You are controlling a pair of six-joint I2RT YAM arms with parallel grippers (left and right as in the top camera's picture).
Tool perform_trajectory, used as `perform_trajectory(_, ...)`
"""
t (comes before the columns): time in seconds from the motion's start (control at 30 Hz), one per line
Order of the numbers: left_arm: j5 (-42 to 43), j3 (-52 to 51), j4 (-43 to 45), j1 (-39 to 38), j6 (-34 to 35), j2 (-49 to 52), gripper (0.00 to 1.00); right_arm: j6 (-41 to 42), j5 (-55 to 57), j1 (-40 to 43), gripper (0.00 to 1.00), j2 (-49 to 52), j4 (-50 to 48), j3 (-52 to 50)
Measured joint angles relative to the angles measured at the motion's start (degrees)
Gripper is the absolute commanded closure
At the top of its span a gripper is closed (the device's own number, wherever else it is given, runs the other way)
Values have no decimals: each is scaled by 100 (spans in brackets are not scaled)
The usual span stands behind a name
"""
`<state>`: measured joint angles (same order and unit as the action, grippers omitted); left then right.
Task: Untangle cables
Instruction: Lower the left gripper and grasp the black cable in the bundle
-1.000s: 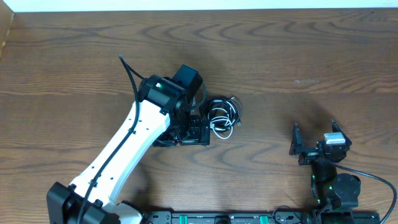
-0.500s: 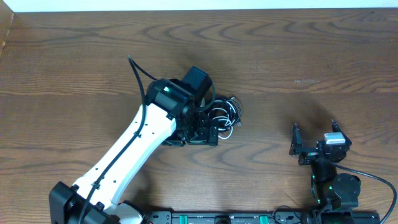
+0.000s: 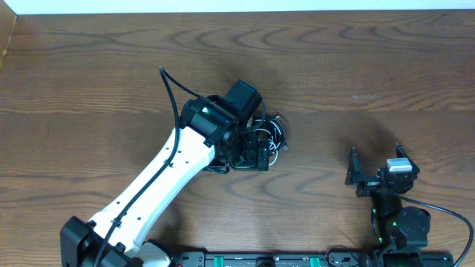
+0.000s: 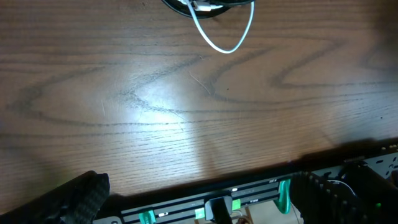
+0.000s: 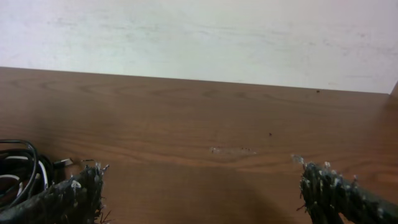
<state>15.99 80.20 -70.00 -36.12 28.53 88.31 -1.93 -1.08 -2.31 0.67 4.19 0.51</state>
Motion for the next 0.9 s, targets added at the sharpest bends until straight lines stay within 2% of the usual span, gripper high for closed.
perform_trajectory(0.57, -181, 0, 142, 7, 151, 46, 2, 2, 0, 0, 1, 0, 0, 0)
perform_trajectory(0.9, -271, 0, 1377, 236, 57, 605, 2, 0, 0, 0, 1, 0, 0, 0)
